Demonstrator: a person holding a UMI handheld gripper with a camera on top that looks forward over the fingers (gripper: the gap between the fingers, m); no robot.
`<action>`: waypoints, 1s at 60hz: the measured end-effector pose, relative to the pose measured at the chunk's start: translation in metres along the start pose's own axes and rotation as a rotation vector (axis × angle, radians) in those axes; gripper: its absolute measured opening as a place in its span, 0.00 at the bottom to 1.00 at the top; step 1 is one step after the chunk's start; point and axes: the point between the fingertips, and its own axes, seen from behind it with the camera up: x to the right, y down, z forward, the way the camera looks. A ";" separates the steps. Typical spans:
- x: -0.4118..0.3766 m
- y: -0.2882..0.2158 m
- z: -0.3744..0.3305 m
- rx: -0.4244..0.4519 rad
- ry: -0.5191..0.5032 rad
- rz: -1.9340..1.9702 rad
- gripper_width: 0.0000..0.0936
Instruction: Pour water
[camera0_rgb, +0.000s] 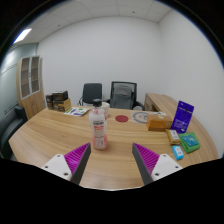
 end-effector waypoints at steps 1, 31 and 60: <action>-0.004 -0.002 0.010 0.009 0.004 -0.002 0.92; -0.044 -0.021 0.180 0.130 0.123 0.059 0.50; 0.008 -0.102 0.186 0.122 0.273 -0.193 0.31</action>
